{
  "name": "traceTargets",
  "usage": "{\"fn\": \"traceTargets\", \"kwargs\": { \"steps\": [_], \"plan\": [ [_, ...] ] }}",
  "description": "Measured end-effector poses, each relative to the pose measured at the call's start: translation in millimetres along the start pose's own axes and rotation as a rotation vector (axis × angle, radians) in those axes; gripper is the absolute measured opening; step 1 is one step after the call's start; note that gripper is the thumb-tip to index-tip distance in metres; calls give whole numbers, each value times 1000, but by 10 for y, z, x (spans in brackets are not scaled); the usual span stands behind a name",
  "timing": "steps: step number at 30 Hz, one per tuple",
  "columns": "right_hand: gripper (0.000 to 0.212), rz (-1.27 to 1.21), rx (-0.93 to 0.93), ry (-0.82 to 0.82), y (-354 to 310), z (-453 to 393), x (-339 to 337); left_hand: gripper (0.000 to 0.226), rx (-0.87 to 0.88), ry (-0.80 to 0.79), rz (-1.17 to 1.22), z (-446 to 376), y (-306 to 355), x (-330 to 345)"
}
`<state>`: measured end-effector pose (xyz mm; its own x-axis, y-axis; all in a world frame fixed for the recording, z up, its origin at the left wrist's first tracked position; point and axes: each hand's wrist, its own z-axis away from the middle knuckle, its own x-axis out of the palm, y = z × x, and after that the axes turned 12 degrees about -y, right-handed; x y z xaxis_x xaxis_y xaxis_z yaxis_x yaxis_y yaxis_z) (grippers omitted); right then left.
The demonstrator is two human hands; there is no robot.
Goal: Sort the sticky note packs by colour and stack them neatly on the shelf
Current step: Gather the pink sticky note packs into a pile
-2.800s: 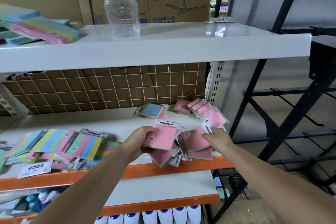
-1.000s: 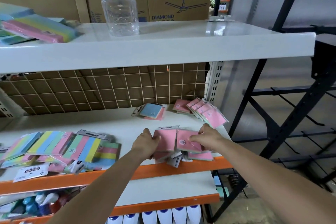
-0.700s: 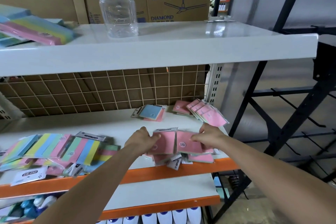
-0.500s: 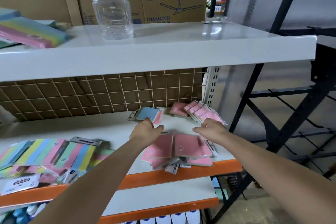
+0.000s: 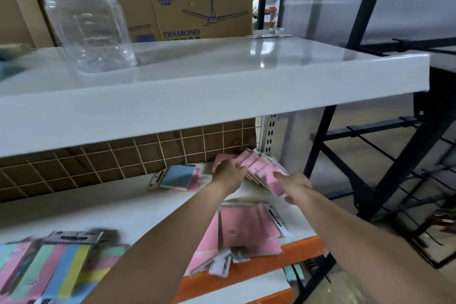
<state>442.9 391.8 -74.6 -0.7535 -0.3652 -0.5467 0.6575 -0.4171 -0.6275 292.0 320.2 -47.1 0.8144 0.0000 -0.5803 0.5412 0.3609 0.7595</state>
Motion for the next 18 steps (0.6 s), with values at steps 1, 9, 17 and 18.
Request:
{"fn": "traceTargets", "kwargs": {
  "steps": [1, 9, 17, 18],
  "plan": [
    [63, -27, -3, -4, -2, -38, 20, 30, 9, -19, 3, -31, 23, 25],
    [84, 33, -63, -14, 15, -107, 178, 49, -19, -31, -49, -298, 132, 213],
    [85, 153, -109, -80, 89, -141, 146, 86, -243, 21, -88, -581, 152, 274],
    [83, 156, -122, -86, 91, -130, 138, 82, -245, 19, -115, -569, 164, 262]
  ]
}}
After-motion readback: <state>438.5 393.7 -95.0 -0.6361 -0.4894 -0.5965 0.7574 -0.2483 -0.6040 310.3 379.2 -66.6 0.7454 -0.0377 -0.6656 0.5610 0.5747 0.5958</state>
